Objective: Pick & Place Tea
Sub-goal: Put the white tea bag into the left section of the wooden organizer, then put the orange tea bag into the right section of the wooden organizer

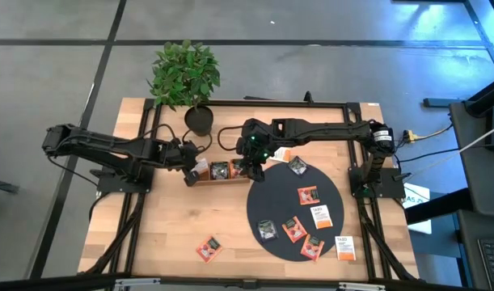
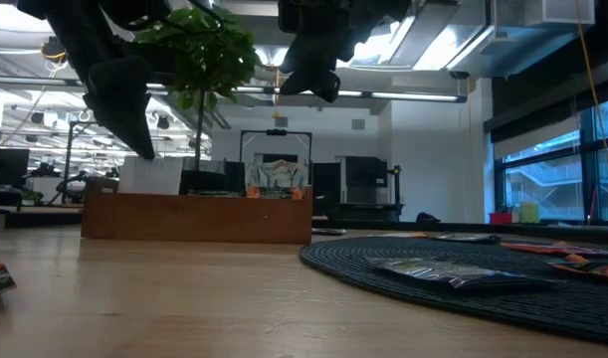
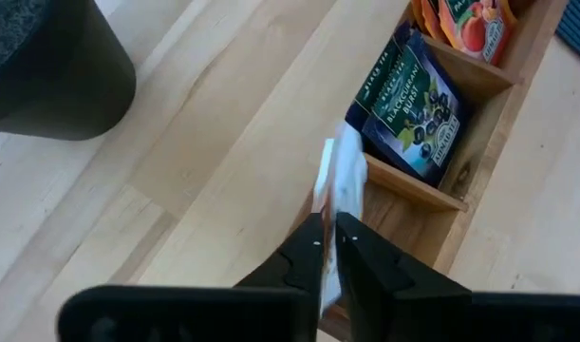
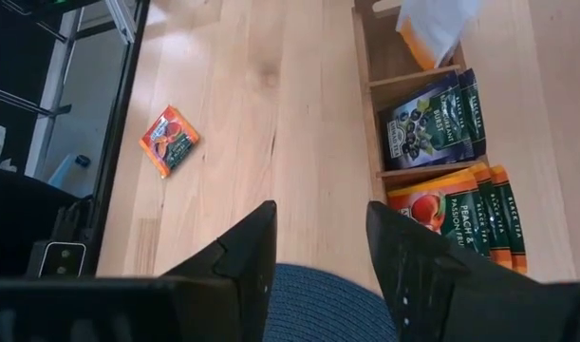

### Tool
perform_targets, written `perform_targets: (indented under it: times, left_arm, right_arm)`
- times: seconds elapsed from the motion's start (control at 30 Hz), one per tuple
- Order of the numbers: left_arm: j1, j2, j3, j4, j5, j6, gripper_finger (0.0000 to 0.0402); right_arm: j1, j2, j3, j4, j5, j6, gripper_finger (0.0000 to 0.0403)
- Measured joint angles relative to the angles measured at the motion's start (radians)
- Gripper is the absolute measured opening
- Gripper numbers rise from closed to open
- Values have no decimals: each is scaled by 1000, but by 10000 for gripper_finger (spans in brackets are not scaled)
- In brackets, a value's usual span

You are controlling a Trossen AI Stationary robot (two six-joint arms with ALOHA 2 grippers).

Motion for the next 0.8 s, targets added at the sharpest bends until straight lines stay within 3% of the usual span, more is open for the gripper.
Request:
perform_targets:
  times: [0.23, 0.5, 0.8]
  left_arm:
    - [0, 0, 3, -9, -7, 14, 72]
    - [0, -15, 117, -16, -15, 87, 81]
    - [0, -17, 183, 224, 27, 144, 80]
  right_arm:
    - [1, 0, 0, -11, 0, 27, 165]
    - [3, 0, 0, 14, 1, 49, 165]
    - [26, 0, 0, 108, 3, 79, 165]
